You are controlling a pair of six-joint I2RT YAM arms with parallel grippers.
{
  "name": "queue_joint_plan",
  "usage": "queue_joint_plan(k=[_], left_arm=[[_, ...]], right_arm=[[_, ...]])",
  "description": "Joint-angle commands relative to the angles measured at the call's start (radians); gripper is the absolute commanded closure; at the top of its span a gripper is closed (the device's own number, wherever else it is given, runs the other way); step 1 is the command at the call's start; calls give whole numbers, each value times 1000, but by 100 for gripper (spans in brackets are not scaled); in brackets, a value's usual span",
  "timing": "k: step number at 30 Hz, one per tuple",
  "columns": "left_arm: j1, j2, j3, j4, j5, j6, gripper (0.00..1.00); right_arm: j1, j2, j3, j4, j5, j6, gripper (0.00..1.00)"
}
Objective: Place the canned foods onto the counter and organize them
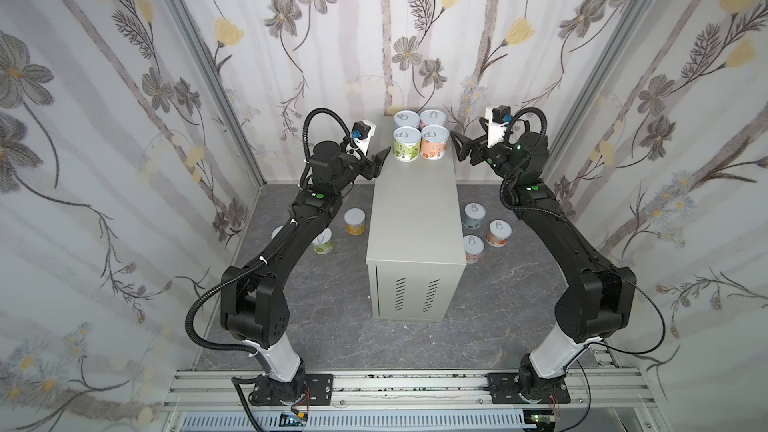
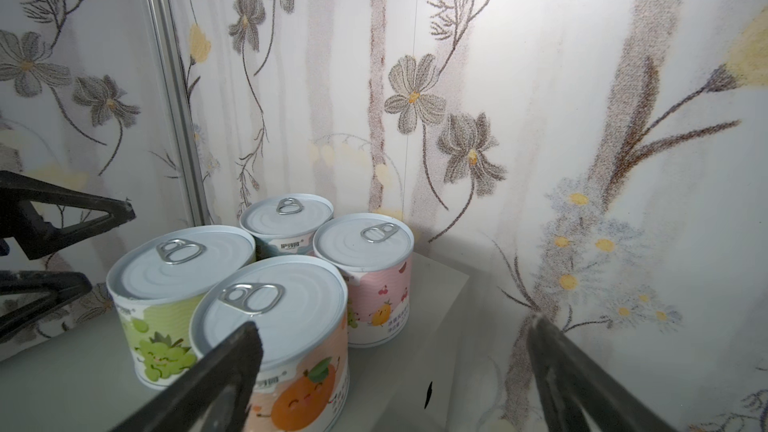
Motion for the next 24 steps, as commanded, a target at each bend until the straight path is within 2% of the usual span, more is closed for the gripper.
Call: queue_joint_plan(k=[1,14,24], left_arm=[[-10,22,27,32,59,0,29],[-44,107,144,-57,110,22,36],[-58,132,174,-88,77,33,37]], right_arm=[[-1,18,22,12,-37,11,0],[-1,61,70,17,-64,20,0],[0,71,76,14,-76,19,0]])
